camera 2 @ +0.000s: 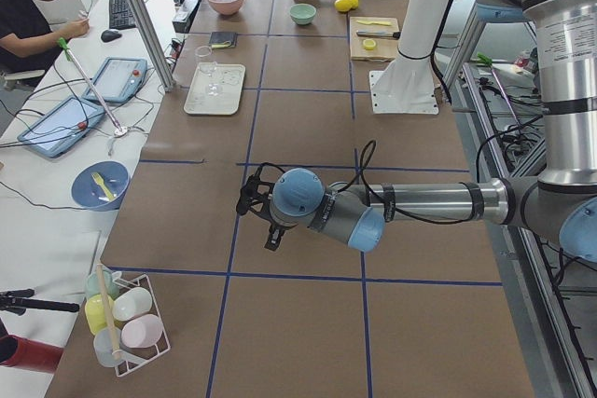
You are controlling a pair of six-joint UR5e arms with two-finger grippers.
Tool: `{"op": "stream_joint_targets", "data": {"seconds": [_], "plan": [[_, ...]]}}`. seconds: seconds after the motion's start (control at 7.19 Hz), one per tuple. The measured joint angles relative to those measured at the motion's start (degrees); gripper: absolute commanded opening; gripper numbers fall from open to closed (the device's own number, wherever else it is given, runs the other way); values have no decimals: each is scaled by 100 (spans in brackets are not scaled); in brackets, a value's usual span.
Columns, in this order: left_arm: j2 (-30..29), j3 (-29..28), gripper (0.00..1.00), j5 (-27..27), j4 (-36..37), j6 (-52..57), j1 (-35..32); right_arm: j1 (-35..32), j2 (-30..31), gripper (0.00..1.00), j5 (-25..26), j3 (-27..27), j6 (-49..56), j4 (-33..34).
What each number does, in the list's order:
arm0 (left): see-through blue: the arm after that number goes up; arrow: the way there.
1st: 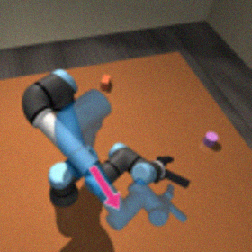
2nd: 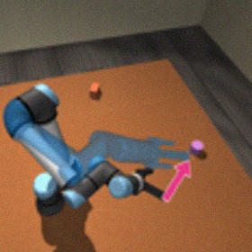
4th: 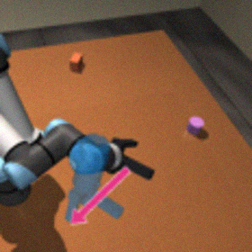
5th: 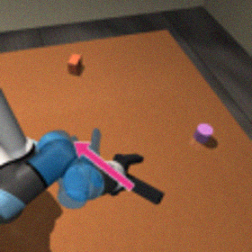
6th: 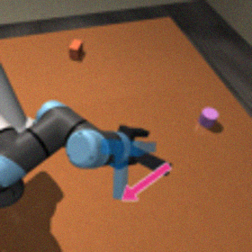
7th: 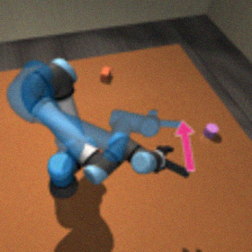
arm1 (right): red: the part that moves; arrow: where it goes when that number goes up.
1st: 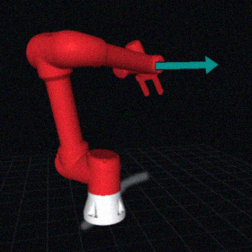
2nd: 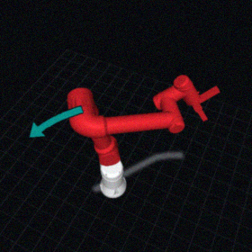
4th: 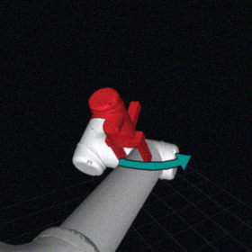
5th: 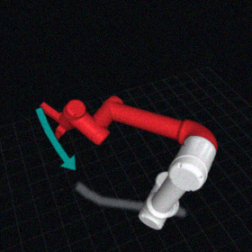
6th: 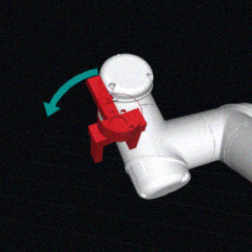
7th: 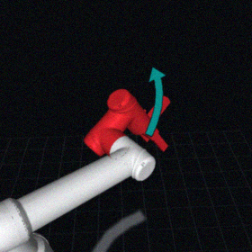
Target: Pour ice into bowl
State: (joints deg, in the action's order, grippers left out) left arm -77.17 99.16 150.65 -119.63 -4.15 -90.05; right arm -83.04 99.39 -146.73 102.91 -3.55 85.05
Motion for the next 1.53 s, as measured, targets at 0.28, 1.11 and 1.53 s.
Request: {"op": "stream_joint_targets", "data": {"seconds": [0.28, 1.11, 1.53], "plan": [[180, -13, 100, -26, -279, -115, 50, 901, 21, 96, 395, 20, -1078, -597], [324, -51, 100, -45, -323, -147, 75, 2777, -82, 84, 1850, -660, -4401, -3413], [325, -62, 100, -45, -324, -131, 76, 2985, -458, 0, 2195, -1076, -4737, -3584]]}}
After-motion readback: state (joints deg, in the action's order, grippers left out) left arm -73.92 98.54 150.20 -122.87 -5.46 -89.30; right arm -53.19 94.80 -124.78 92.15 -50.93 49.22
